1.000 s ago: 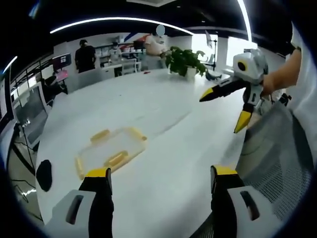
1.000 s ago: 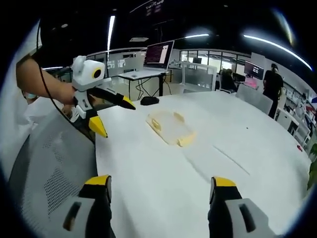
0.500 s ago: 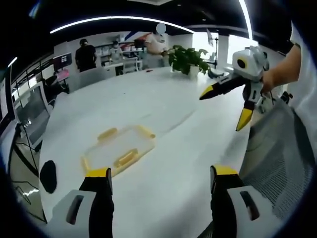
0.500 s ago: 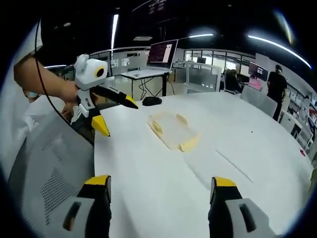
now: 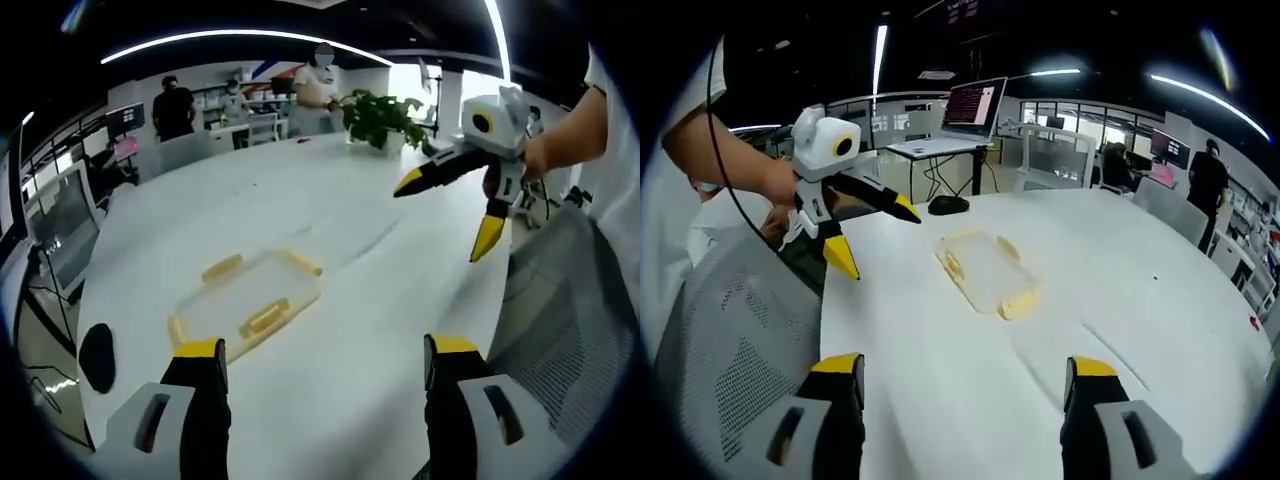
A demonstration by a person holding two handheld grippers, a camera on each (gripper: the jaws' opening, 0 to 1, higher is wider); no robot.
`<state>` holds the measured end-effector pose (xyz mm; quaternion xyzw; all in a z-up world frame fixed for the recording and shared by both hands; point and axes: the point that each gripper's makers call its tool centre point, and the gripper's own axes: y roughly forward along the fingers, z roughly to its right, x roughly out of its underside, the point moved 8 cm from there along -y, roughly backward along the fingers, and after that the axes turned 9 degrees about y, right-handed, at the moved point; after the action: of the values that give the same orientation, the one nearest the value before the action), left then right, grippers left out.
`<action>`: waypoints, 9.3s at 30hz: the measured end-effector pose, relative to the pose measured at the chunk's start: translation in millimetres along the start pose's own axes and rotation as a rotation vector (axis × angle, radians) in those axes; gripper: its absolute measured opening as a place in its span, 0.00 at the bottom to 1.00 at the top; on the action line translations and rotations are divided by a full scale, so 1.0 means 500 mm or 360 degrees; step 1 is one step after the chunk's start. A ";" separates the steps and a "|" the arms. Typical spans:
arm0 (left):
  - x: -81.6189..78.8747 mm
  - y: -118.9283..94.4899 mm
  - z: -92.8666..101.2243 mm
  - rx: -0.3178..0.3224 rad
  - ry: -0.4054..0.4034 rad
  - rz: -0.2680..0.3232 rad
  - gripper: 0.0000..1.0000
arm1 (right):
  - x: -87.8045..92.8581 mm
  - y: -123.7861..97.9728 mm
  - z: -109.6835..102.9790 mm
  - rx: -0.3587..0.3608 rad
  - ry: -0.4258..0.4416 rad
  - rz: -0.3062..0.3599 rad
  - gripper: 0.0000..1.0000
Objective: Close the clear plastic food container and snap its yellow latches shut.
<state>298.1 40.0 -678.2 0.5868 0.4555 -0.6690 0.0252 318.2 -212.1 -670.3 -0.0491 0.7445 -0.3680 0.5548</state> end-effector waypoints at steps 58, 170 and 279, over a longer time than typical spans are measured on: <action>0.012 0.034 -0.148 0.0109 0.0347 -0.0203 0.76 | -0.065 0.105 0.074 -0.0134 -0.0244 -0.0125 0.79; 0.059 0.138 -0.310 0.0687 0.1018 -0.0739 0.38 | -0.096 0.305 0.146 -0.0362 -0.0601 -0.0718 0.37; -0.223 0.184 -0.145 0.0643 0.0969 -0.0746 0.36 | -0.111 -0.001 0.253 -0.0271 -0.0705 -0.0753 0.34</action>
<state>440.2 -23.0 -634.1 0.6314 0.4229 -0.5286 -0.3782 448.1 -248.3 -640.3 -0.3455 0.6020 -0.4033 0.5962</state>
